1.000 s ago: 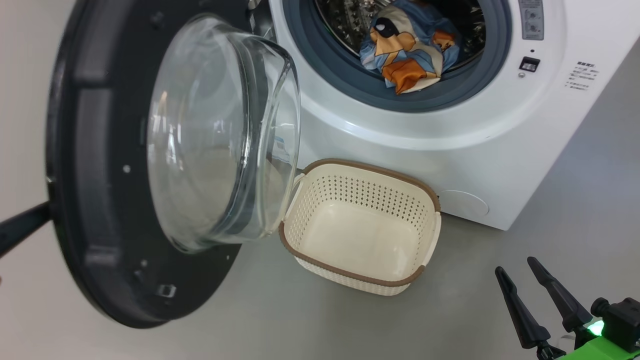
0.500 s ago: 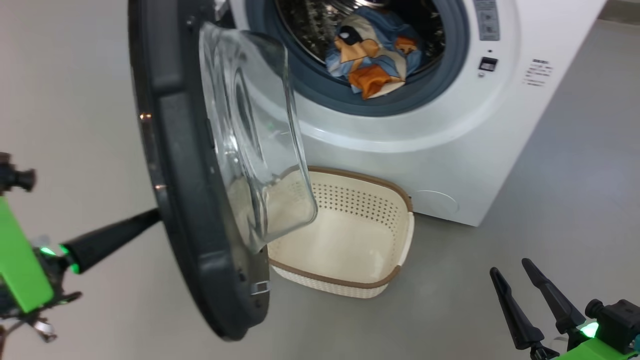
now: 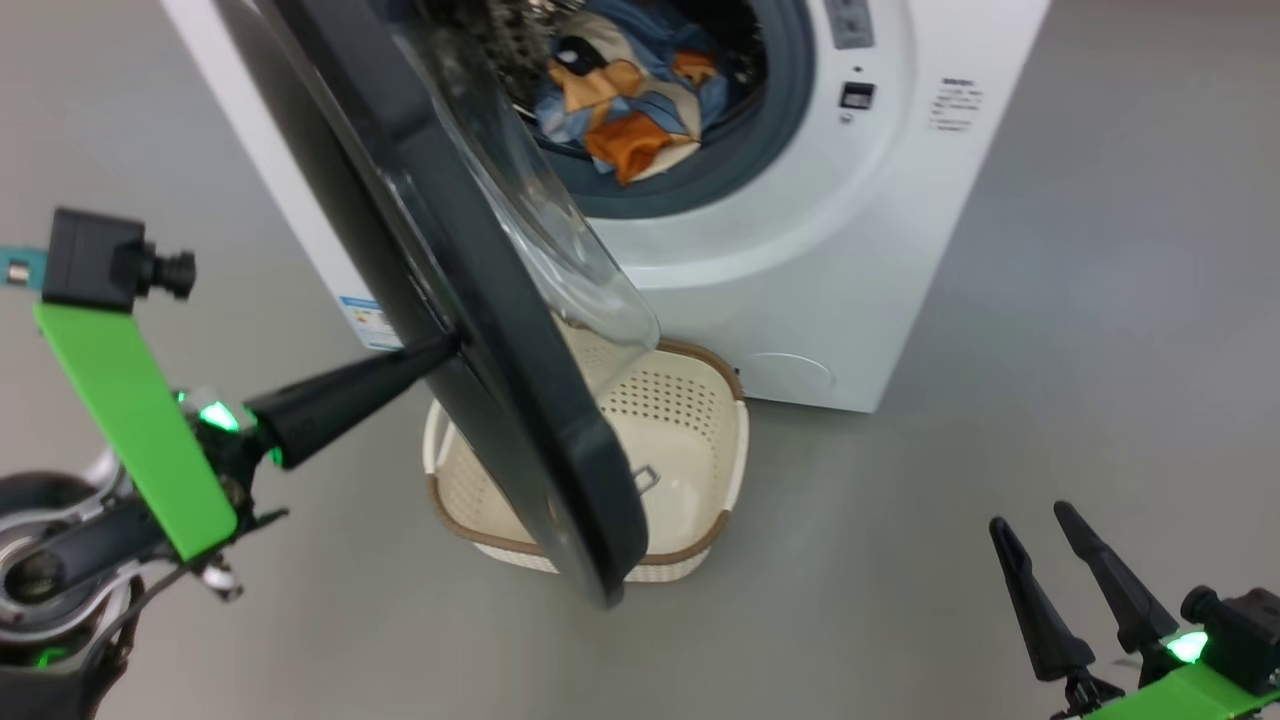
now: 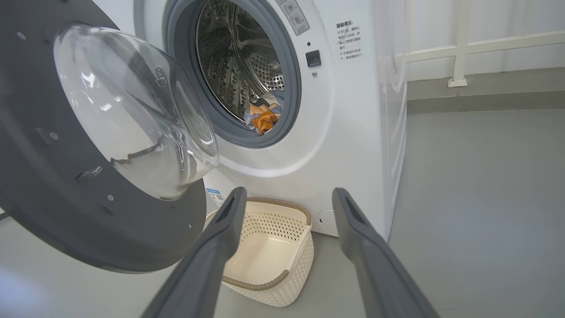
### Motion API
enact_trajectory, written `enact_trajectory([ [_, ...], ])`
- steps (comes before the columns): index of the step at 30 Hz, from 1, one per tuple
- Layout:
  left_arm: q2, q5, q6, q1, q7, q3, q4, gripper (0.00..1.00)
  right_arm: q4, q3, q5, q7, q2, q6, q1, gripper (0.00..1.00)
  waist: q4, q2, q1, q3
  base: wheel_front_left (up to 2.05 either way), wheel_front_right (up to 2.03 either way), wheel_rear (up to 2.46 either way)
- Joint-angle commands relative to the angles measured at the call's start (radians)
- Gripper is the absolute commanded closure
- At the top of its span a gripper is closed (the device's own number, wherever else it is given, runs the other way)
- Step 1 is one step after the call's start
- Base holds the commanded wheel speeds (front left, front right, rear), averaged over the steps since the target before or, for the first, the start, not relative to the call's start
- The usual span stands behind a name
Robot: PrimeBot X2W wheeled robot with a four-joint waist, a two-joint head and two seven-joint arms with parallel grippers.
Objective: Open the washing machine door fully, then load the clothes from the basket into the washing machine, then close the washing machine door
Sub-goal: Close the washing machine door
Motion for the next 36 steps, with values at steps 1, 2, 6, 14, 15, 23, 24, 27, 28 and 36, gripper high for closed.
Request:
enact_trajectory([
  [1,0.023,0.017,-0.010,-0.073,-0.025,0.034,-0.013,1.00,-0.026,0.016,-0.004,-0.005,-0.010,0.003,-0.035,0.00,-0.046,-0.0001,0.0000,0.028,0.00,0.00,0.00],
  [2,0.017,0.022,-0.010,-0.087,-0.036,0.026,-0.007,1.00,-0.026,0.014,-0.004,-0.005,-0.007,0.003,-0.039,0.00,-0.056,-0.0001,0.0000,0.033,0.00,0.00,0.00],
  [6,-0.008,0.054,-0.010,-0.143,-0.090,-0.014,0.024,1.00,-0.028,0.002,-0.004,-0.005,0.003,0.003,-0.049,0.00,-0.089,-0.0001,0.0000,0.052,0.00,0.00,0.00],
  [14,-0.045,0.105,-0.010,-0.265,-0.209,-0.108,0.122,1.00,-0.031,-0.010,-0.005,-0.005,0.023,0.003,-0.089,0.00,-0.167,-0.0001,0.0000,0.091,0.00,0.00,0.00],
  [15,-0.047,0.109,-0.010,-0.283,-0.223,-0.119,0.136,1.00,-0.031,-0.012,-0.004,-0.005,0.024,0.003,-0.095,0.00,-0.176,-0.0001,0.0000,0.096,0.00,0.00,0.00],
  [23,-0.034,0.122,-0.010,-0.391,-0.351,-0.179,0.242,1.00,-0.024,-0.025,-0.003,-0.005,0.041,0.003,-0.129,0.00,-0.227,-0.0001,0.0000,0.120,0.00,0.00,0.00],
  [24,-0.028,0.119,-0.010,-0.396,-0.365,-0.185,0.251,1.00,-0.022,-0.025,-0.003,-0.005,0.042,0.003,-0.131,0.00,-0.230,-0.0001,0.0000,0.120,0.00,0.00,0.00],
  [27,-0.011,0.116,-0.010,-0.397,-0.394,-0.195,0.266,1.00,-0.020,-0.027,-0.004,-0.005,0.045,0.003,-0.132,0.00,-0.232,-0.0001,0.0000,0.118,0.00,0.00,0.00],
  [28,-0.002,0.113,-0.010,-0.393,-0.408,-0.200,0.270,1.00,-0.020,-0.028,-0.004,-0.005,0.047,0.003,-0.132,0.00,-0.232,-0.0001,0.0000,0.117,0.00,0.00,0.00],
  [36,0.071,0.078,-0.010,-0.300,-0.526,-0.234,0.260,1.00,-0.017,-0.041,-0.008,-0.005,0.037,0.003,-0.114,0.00,-0.199,-0.0001,0.0000,0.084,0.00,0.00,0.00],
])
